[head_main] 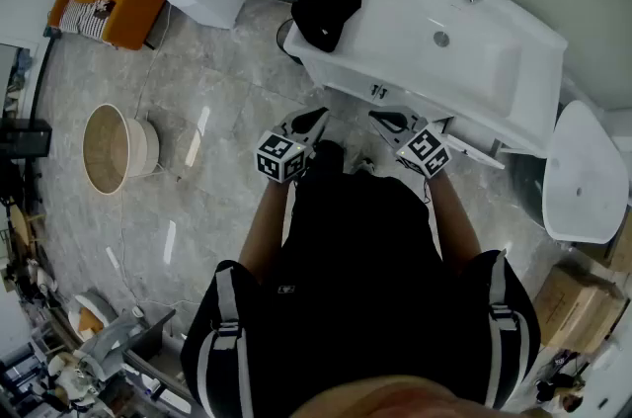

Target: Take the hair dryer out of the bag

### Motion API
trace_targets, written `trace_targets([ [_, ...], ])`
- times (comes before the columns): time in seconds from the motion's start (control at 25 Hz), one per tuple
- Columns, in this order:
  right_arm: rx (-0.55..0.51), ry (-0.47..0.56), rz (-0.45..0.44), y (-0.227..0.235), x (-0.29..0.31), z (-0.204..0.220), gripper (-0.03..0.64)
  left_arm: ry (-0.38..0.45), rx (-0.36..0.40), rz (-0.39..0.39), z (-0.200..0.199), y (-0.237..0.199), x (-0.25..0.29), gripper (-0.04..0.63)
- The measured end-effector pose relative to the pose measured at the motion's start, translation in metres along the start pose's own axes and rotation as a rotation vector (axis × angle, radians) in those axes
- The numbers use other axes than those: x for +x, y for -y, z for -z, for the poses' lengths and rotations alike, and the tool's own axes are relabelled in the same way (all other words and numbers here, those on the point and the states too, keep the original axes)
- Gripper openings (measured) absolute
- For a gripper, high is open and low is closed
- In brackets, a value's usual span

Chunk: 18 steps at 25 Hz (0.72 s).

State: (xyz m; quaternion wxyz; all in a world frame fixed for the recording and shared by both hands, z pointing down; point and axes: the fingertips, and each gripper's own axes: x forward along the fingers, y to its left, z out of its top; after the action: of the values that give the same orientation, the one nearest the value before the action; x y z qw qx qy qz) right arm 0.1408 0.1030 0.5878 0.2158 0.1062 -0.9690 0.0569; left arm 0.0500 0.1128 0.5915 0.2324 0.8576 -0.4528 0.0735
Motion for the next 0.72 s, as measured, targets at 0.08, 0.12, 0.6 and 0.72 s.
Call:
trace_targets([
  [0.08, 0.003, -0.004, 0.000, -0.003, 0.001, 0.000, 0.057, -0.002, -0.002, -0.001, 0.001, 0.001, -0.003, 0.018],
  [0.12, 0.003, -0.006, -0.001, -0.004, 0.002, 0.000, 0.057, -0.002, -0.003, -0.002, 0.001, 0.001, -0.004, 0.018],
  [0.6, 0.007, -0.011, -0.008, -0.011, 0.008, -0.002, 0.057, 0.002, -0.018, -0.011, 0.005, -0.004, -0.015, 0.018],
  [0.72, 0.041, 0.006, -0.024, -0.011, 0.008, -0.001, 0.058, 0.002, -0.019, -0.012, 0.006, -0.004, -0.015, 0.018],
])
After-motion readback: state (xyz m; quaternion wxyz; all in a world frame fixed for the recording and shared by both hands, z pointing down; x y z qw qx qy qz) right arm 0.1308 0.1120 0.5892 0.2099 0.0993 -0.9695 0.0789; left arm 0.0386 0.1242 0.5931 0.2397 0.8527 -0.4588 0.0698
